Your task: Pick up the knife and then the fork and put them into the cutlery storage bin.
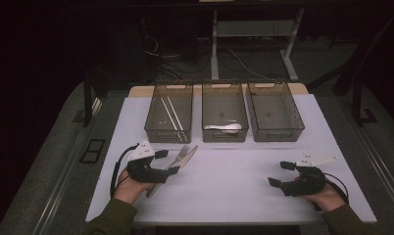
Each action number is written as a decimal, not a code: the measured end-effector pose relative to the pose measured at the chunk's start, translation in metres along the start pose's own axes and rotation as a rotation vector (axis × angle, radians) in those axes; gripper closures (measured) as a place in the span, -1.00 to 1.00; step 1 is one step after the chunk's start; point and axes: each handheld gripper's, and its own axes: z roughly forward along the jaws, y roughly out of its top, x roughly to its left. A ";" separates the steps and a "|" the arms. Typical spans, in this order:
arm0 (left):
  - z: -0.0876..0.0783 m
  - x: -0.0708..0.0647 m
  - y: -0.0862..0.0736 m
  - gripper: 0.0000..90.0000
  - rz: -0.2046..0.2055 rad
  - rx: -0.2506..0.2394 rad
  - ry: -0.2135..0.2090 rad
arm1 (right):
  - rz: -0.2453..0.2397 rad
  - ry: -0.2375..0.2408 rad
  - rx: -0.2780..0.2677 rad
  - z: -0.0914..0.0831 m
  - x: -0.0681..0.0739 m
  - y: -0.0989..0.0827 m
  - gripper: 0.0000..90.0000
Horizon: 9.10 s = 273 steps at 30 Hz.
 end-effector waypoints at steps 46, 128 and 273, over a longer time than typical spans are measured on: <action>0.036 0.028 -0.019 0.88 -0.128 0.251 0.072 | -0.010 -0.032 0.021 0.001 0.000 -0.001 -0.57; 0.089 -0.087 0.076 0.89 0.101 -0.013 -0.077 | 0.104 0.238 -0.173 0.050 0.031 0.107 0.44; 0.014 -0.022 -0.011 -1.00 0.003 -0.003 -0.101 | 0.298 -0.365 -0.048 0.041 -0.173 0.139 -0.33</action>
